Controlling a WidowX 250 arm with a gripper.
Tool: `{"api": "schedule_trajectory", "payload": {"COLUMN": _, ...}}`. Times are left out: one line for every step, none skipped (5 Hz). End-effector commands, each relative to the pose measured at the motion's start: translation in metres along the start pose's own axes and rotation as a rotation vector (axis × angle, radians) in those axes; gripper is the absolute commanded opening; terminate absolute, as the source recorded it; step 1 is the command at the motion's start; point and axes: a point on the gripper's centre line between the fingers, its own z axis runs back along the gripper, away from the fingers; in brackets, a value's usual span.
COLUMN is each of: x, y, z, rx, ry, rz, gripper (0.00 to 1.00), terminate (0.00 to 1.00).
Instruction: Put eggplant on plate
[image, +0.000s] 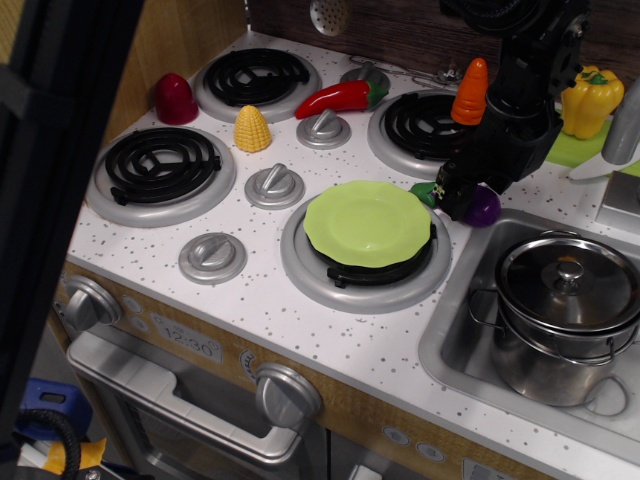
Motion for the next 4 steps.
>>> {"api": "schedule_trajectory", "payload": {"x": -0.003, "y": 0.002, "z": 0.004, "rx": 0.048, "ry": -0.003, "rz": 0.021, "gripper": 1.00, "terminate": 0.00}}
{"api": "schedule_trajectory", "payload": {"x": -0.002, "y": 0.001, "z": -0.005, "rx": 0.072, "ry": -0.007, "rz": 0.030, "gripper": 1.00, "terminate": 0.00}}
{"api": "schedule_trajectory", "payload": {"x": -0.005, "y": 0.002, "z": -0.008, "rx": 0.076, "ry": -0.025, "rz": 0.031, "gripper": 0.00, "terminate": 0.00}}
{"api": "schedule_trajectory", "payload": {"x": -0.007, "y": 0.010, "z": -0.001, "rx": 0.053, "ry": -0.021, "rz": 0.011, "gripper": 0.00, "terminate": 0.00}}
